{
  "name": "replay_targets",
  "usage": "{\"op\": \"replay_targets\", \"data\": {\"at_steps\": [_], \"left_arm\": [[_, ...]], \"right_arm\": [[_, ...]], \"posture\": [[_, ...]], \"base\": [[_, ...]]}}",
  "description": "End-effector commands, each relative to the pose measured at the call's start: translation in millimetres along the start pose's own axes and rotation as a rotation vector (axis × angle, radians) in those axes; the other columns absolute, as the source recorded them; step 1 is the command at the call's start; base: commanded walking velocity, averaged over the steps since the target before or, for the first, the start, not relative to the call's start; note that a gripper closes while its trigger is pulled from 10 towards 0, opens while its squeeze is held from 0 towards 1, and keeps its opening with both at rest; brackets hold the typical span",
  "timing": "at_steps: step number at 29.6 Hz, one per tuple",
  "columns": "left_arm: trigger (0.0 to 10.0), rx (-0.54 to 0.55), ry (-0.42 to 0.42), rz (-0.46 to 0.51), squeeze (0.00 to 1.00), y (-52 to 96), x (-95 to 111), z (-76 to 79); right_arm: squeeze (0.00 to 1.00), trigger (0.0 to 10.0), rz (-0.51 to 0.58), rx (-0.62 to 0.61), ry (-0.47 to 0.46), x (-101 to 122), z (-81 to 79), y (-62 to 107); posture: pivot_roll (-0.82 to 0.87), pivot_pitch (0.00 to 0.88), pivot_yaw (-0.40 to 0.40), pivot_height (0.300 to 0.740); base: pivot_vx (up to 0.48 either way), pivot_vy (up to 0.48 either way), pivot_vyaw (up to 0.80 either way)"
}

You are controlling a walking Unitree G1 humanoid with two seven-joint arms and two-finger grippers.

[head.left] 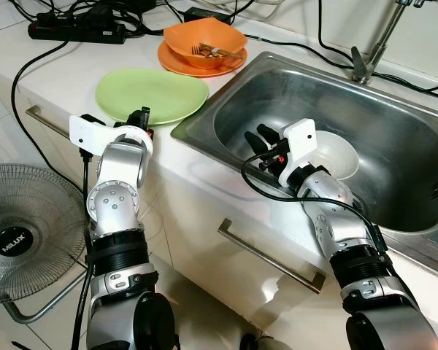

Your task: Kitchen organization

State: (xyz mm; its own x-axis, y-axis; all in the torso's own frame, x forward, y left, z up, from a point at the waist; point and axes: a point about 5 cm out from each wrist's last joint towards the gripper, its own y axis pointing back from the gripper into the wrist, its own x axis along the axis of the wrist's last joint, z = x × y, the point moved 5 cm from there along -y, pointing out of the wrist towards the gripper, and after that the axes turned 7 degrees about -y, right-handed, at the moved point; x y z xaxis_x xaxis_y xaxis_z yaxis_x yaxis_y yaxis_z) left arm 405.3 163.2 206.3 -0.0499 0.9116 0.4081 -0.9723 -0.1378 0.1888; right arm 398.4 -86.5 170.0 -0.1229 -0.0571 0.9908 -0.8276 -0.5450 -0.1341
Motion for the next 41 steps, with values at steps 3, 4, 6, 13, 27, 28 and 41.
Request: {"op": "replay_targets", "data": {"at_steps": [3,4,6,13,27,28,41], "left_arm": [[0.0,-0.029,0.027,-0.042,0.00,4.3,-18,14.5],[0.0,-0.028,0.027,-0.041,0.00,4.3,-18,14.5],[0.0,-0.027,0.031,-0.035,0.00,4.8,-17,14.3],[10.0,-0.011,0.053,0.007,0.00,10.4,-12,9.8],[10.0,-0.022,-0.029,0.114,0.00,25.8,2,-2.6],[10.0,-0.022,-0.029,0.114,0.00,25.8,2,-2.6],[10.0,-0.513,-0.347,0.295,0.00,61.5,11,85.4]], "right_arm": [[0.00,10.0,-0.014,0.014,0.020,-1,-0.3,1.9],[0.00,10.0,-0.014,0.014,0.020,-1,-0.2,1.8],[0.00,10.0,-0.013,0.014,0.021,-1,0.1,1.8],[0.00,10.0,-0.013,0.016,0.025,0,0.6,1.8],[0.00,10.0,-0.011,0.017,0.029,1,1.3,0.6],[0.00,10.0,-0.011,0.017,0.029,1,1.3,0.6],[0.00,10.0,0.012,-0.079,0.020,6,15.4,-3.2]], "posture": [[0.09,0.116,-0.029,0.740],[0.09,0.117,-0.029,0.740],[0.09,0.116,-0.028,0.740],[0.09,0.115,-0.030,0.740],[0.10,0.110,-0.036,0.740],[0.10,0.110,-0.036,0.740],[0.11,0.095,-0.033,0.740]], "base": [[0.000,0.000,0.00],[0.000,0.000,0.00],[0.000,0.000,0.00],[0.000,0.000,0.00],[0.000,0.000,0.00],[0.000,0.000,0.00],[0.000,0.000,0.00]]}}
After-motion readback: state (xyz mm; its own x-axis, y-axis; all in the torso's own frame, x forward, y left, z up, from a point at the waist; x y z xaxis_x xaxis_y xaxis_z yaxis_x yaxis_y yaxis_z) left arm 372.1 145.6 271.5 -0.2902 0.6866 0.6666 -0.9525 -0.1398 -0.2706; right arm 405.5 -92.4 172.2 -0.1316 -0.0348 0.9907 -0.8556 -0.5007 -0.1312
